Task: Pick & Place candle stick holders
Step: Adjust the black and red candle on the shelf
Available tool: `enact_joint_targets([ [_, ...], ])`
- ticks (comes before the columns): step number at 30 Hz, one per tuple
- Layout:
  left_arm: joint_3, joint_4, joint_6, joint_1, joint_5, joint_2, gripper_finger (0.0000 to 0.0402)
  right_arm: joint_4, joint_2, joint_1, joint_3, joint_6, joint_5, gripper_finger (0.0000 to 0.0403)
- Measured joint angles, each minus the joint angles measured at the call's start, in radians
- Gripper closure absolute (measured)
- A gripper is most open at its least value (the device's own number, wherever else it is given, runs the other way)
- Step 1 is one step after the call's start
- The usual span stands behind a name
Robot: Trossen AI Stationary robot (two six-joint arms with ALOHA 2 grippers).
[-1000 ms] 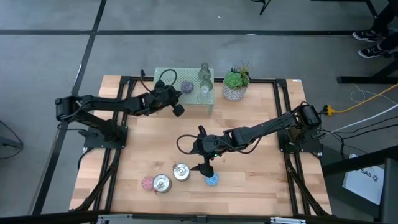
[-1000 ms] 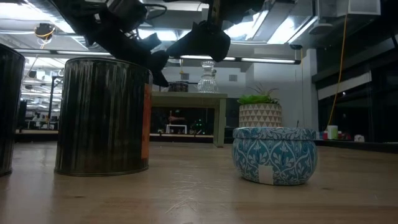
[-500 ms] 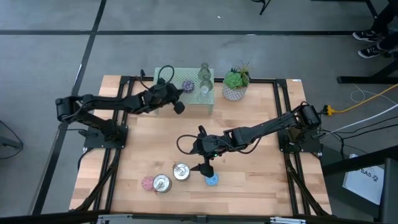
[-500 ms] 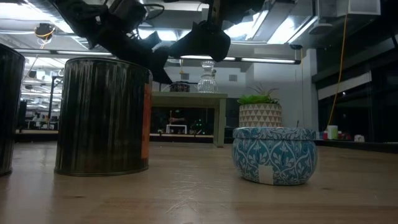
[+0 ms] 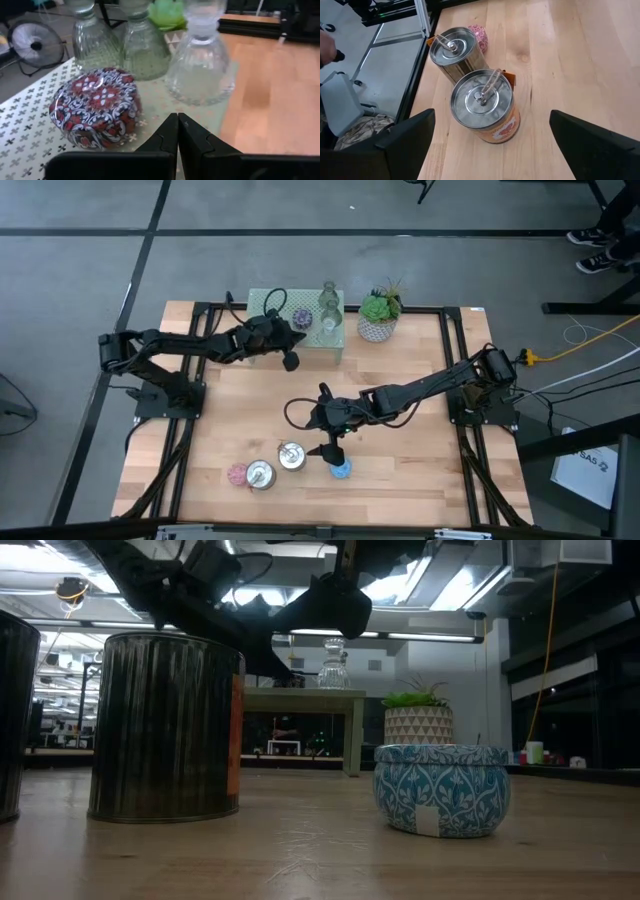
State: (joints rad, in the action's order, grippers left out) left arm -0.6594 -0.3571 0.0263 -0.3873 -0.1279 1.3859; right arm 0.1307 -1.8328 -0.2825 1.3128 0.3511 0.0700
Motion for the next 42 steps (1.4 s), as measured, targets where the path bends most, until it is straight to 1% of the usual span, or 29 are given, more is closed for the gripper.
enact_joint_targets([
  [4,0.000,-0.044,-0.003,-0.019,-0.028,0.031,0.0400,0.000,0.000,0.000,0.000,0.000,0.000,0.0011],
  [8,0.000,-0.074,-0.004,-0.032,-0.100,0.047,0.0397,0.000,0.000,0.000,0.000,0.000,0.000,0.0011],
  [10,0.000,-0.100,-0.004,-0.040,-0.116,0.047,0.0395,0.000,0.000,0.000,0.000,0.000,0.000,0.0011],
  [18,0.000,-0.165,0.019,-0.093,-0.115,0.047,0.0400,0.000,0.000,0.000,0.000,0.000,0.000,0.0011],
  [24,-0.021,-0.139,0.021,-0.129,-0.115,0.047,0.0396,0.000,0.000,0.000,0.000,0.000,0.000,0.0011],
  [30,-0.045,-0.141,0.042,-0.139,-0.113,0.047,0.0400,0.000,0.000,0.000,0.000,0.000,0.000,0.0011],
  [31,-0.049,-0.140,0.036,-0.139,-0.102,0.047,0.0400,0.000,0.000,0.000,0.000,0.000,0.000,0.0011],
  [32,-0.053,-0.139,0.026,-0.138,-0.067,0.044,0.0399,0.000,0.000,0.000,0.000,0.000,0.000,0.0011],
  [35,-0.064,-0.144,-0.003,-0.129,0.124,0.022,0.0397,0.000,0.000,0.000,0.000,0.000,0.000,0.0011],
  [37,-0.064,-0.142,0.002,-0.112,0.216,0.014,0.0399,0.001,0.000,0.000,0.000,0.000,0.000,0.0011],
  [39,-0.063,-0.110,0.023,-0.091,0.239,0.016,0.0400,0.001,0.000,0.000,0.000,-0.001,0.000,0.0011],
  [42,-0.063,-0.049,0.072,-0.070,0.189,0.018,0.0398,0.001,0.000,0.000,0.000,-0.003,0.000,0.0011],
])
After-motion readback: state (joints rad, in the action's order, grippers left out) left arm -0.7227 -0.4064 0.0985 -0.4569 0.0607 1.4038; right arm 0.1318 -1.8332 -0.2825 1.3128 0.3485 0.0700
